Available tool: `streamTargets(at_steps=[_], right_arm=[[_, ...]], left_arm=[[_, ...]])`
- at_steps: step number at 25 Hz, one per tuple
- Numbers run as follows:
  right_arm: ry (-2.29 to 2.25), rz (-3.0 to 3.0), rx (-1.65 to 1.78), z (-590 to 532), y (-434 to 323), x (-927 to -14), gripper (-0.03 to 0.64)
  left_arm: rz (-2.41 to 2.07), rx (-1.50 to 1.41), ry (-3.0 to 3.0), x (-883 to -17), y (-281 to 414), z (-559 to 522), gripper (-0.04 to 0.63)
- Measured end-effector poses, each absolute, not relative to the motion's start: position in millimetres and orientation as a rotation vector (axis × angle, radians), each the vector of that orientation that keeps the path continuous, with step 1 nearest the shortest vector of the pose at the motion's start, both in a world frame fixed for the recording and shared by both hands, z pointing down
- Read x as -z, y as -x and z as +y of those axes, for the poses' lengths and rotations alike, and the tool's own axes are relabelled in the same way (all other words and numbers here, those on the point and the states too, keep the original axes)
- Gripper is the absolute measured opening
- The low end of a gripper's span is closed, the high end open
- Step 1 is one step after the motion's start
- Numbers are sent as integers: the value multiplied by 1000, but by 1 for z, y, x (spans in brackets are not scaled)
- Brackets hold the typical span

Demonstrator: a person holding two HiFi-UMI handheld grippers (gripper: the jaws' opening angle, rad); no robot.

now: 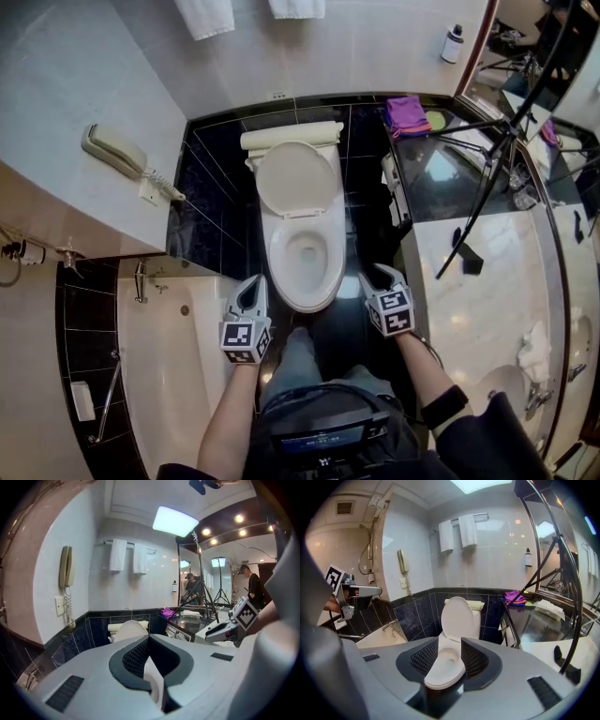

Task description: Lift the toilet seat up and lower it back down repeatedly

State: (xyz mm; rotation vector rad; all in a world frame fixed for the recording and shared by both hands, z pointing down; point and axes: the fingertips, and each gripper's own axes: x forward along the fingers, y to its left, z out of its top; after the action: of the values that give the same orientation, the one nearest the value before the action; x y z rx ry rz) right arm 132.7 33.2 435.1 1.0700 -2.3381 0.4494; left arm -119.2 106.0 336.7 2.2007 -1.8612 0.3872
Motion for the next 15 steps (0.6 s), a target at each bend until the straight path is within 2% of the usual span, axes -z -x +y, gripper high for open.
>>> streamTargets(at_steps=[7, 15], right_arm=[[-1048, -2269, -754, 19, -107, -538, 175], [-988, -2134, -1010, 41, -88, -705, 175]], left_arm=[[-1847, -436, -2250, -392, 127, 68, -8], [-1766, -473, -2282, -510, 120, 59, -8]])
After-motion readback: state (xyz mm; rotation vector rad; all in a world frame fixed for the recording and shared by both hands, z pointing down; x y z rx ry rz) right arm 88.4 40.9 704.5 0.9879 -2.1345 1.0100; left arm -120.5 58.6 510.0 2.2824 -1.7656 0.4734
